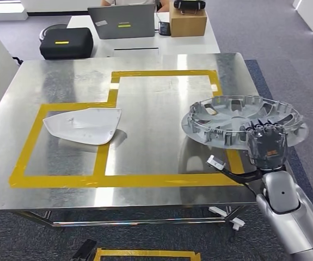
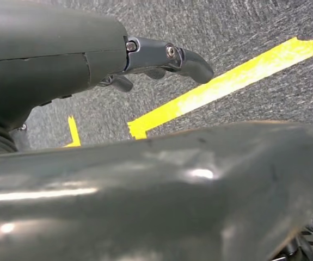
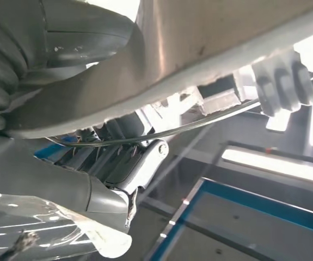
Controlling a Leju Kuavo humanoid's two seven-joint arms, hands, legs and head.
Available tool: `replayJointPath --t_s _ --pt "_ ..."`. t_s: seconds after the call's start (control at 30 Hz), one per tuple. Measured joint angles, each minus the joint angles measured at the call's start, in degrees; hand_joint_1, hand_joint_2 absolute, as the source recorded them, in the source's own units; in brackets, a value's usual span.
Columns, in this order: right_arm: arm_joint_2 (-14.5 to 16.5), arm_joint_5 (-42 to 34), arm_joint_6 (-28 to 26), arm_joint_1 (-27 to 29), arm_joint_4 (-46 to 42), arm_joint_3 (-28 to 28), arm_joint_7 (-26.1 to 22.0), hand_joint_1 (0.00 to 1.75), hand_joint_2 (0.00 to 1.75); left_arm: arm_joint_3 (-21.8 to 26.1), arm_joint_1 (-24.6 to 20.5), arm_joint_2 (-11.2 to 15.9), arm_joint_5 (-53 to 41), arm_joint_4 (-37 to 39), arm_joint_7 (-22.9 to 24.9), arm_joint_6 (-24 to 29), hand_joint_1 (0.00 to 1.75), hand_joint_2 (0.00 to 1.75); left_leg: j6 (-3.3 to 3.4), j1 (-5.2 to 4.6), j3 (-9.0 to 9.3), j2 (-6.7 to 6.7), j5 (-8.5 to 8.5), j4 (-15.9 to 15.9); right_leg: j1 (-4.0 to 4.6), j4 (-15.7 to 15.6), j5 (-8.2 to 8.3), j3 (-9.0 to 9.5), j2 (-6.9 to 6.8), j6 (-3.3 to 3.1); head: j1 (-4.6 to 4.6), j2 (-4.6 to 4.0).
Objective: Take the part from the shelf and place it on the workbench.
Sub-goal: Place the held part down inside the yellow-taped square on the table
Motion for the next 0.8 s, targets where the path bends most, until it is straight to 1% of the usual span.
replayJointPath --t_s 0.3,0.5,0.57,0.67,0.8 --pt "6.5 -2.5 0.0 -5.4 5.0 4.7 -5.7 1.75 1.75 -1.5 -0.6 0.0 -1.9 0.0 0.8 0.0 0.00 0.00 -0.01 0.00 -0.01 0.00 0.01 0.0 0.02 0.0 0.00 -0.02 -0.01 0.00 -0.01 0.01" --pt "9.1 -4.7 0.4 -6.8 7.1 7.7 -7.4 1.75 1.75 -2.3 -0.8 0.0 -3.1 0.0 1.4 0.3 0.00 0.00 -0.01 0.00 -0.03 0.00 0.01 0.0 0.01 0.0 0.00 -0.02 -0.01 0.00 0.01 0.00" --pt "10.0 -5.4 1.0 -7.2 7.7 8.8 -7.3 1.75 1.75 -2.6 -0.9 0.0 -3.4 0.0 1.7 0.5 0.00 0.00 -0.01 0.00 -0.03 0.00 0.01 0.0 0.01 0.0 0.00 -0.03 0.00 0.00 0.00 0.01" --pt "11.1 -5.3 2.2 -7.9 9.0 10.1 -5.7 1.75 1.75 -2.9 -1.0 0.0 -3.6 0.0 2.0 0.6 0.00 0.00 -0.01 0.00 -0.04 -0.01 0.01 0.0 0.01 0.0 0.00 -0.03 -0.03 0.00 -0.01 0.00" --pt "11.7 -5.9 5.0 -9.1 11.0 10.8 -3.3 1.75 1.75 -3.0 -1.0 0.0 -3.5 0.0 2.0 0.6 0.00 0.00 -0.01 0.00 -0.04 -0.01 0.01 0.1 0.01 0.0 0.00 -0.03 -0.02 0.00 -0.01 0.00"
